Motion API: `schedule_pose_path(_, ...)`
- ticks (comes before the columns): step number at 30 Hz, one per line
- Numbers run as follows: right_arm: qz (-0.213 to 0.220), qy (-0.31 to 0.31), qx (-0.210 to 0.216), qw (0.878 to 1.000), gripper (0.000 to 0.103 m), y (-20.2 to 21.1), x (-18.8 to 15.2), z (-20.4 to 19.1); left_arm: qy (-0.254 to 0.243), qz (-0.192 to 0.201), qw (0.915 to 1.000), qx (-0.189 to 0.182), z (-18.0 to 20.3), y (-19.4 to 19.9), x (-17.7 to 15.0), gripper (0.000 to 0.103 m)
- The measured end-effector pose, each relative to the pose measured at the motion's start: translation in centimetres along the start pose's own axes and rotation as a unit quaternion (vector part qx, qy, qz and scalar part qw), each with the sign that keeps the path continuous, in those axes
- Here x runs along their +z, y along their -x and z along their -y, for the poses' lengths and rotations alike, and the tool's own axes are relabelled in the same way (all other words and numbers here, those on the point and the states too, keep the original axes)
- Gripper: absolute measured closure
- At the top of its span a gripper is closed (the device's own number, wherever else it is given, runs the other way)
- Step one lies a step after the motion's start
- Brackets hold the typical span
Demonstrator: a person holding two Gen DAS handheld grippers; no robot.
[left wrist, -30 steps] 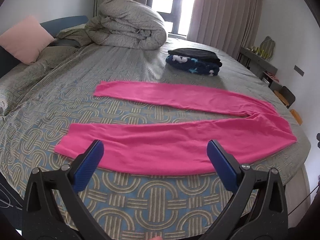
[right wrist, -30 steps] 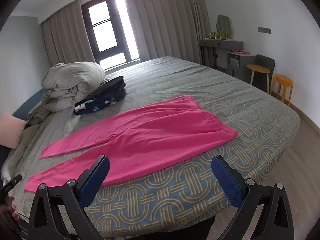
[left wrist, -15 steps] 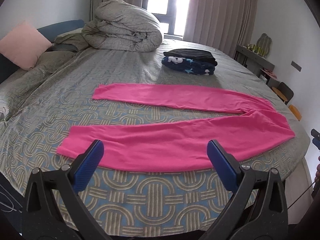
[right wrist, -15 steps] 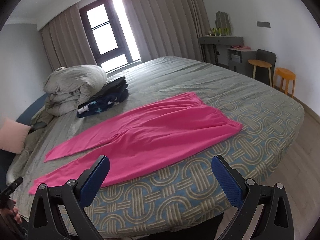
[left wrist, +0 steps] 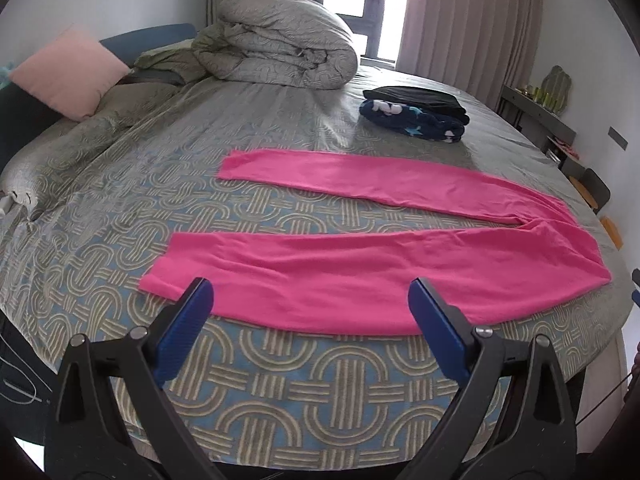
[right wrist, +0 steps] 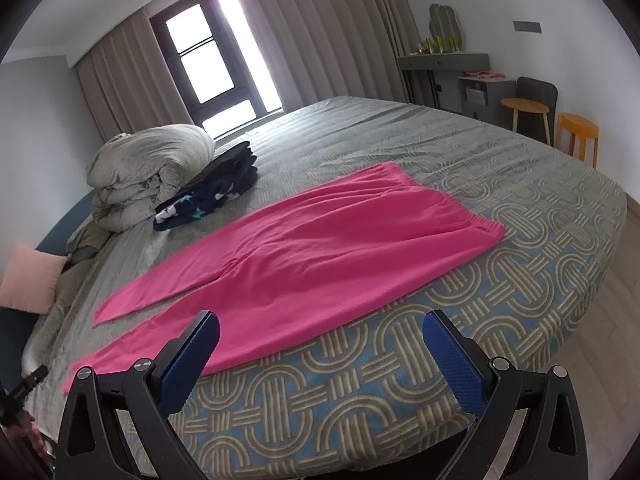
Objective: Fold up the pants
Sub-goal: 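Grasp a pink pant leg end with the left gripper while the right gripper grasps the waistband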
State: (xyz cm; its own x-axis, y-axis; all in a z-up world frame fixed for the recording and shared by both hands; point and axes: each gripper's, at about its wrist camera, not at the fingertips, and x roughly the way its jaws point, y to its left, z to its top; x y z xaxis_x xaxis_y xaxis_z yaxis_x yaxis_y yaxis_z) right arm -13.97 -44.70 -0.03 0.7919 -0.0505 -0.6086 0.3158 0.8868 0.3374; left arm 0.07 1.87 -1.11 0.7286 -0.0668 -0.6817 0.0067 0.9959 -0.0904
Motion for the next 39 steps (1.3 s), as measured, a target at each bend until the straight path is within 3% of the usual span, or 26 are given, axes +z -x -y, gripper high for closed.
schedule_pose_path(6,-0.006,-0.003,-0.002,1.000,0.000,-0.7,0.0,0.3,0.039,-0.022,0.9990,-0.005,-1.8,-1.2,-0.6,0.008)
schedule_pose_path(9,-0.009,-0.004,-0.001,1.000,0.000,-1.0,0.1,0.4,0.072,-0.046,0.9963,-0.009,-3.1,-2.4,-1.2,0.021)
schedule_pose_path(11,-0.010,-0.006,-0.002,1.000,0.000,-1.1,0.2,0.4,0.096,-0.061,0.9935,-0.014,-3.9,-3.1,-1.6,0.026)
schedule_pose_path(15,-0.010,-0.007,-0.004,1.000,0.000,-1.2,0.4,0.5,0.161,-0.090,0.9826,-0.024,-6.3,-4.6,-2.7,0.028)
schedule_pose_path(18,-0.011,-0.009,-0.007,1.000,0.000,-1.5,0.2,0.6,0.188,-0.105,0.9761,-0.028,-7.2,-5.3,-3.3,0.039)
schedule_pose_path(32,-0.023,-0.021,-0.015,0.999,0.000,-2.8,0.5,1.0,0.275,-0.126,0.9522,-0.041,-10.2,-9.6,-2.7,0.041)
schedule_pose_path(39,-0.028,-0.031,-0.009,0.999,0.000,-3.1,0.3,1.2,0.295,-0.123,0.9463,-0.047,-10.7,-10.0,-2.4,0.041)
